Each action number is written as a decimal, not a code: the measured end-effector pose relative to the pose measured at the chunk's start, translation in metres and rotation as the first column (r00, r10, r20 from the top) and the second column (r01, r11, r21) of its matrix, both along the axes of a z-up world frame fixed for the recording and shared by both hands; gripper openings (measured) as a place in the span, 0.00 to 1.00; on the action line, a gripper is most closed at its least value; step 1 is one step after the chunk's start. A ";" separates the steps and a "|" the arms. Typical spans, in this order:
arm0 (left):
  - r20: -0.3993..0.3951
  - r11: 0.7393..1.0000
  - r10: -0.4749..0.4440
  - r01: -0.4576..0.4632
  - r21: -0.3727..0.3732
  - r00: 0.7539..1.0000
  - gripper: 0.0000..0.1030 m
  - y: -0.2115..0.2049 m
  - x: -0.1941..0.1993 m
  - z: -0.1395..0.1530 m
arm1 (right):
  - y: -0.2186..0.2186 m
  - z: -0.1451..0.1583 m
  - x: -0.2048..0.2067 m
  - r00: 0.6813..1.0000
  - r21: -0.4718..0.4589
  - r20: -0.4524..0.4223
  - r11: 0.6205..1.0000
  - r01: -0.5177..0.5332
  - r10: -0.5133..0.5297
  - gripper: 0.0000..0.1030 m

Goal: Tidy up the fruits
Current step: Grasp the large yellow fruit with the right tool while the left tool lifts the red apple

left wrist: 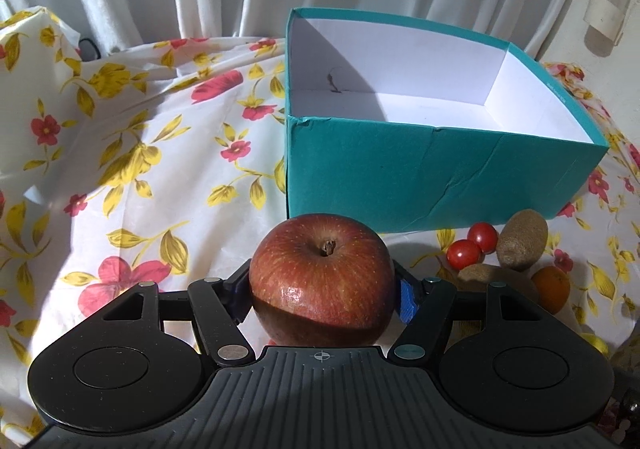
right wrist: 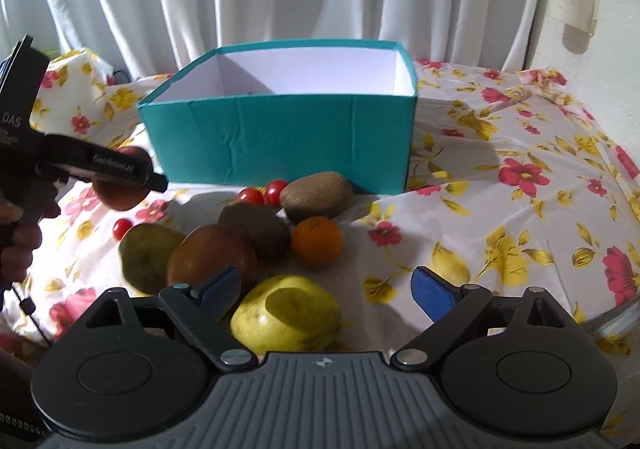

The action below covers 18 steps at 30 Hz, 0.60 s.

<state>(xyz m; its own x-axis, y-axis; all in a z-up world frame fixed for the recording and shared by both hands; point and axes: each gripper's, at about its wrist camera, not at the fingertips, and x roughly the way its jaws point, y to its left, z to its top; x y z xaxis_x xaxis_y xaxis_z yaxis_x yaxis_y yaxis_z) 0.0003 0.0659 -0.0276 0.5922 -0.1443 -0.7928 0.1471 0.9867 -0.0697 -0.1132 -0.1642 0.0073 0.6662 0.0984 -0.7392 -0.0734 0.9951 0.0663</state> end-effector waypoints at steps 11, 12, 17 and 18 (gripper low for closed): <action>0.017 1.000 0.005 -0.004 -0.024 1.000 0.69 0.002 -0.018 0.009 | 0.018 -0.026 0.000 0.988 -0.005 -0.102 0.993 -0.120 0.118 0.84; 0.019 1.000 0.006 -0.006 -0.025 1.000 0.69 0.003 -0.019 0.011 | 0.020 -0.028 0.002 0.986 -0.008 -0.103 0.992 -0.129 0.128 0.84; 0.028 1.000 0.019 -0.019 -0.022 0.999 0.69 0.005 -0.023 0.015 | 0.026 -0.035 0.009 0.982 -0.038 -0.105 0.987 -0.159 0.154 0.79; 0.028 1.000 0.020 -0.020 -0.023 0.999 0.69 0.006 -0.022 0.016 | 0.025 -0.036 0.011 0.982 -0.036 -0.108 0.986 -0.162 0.157 0.78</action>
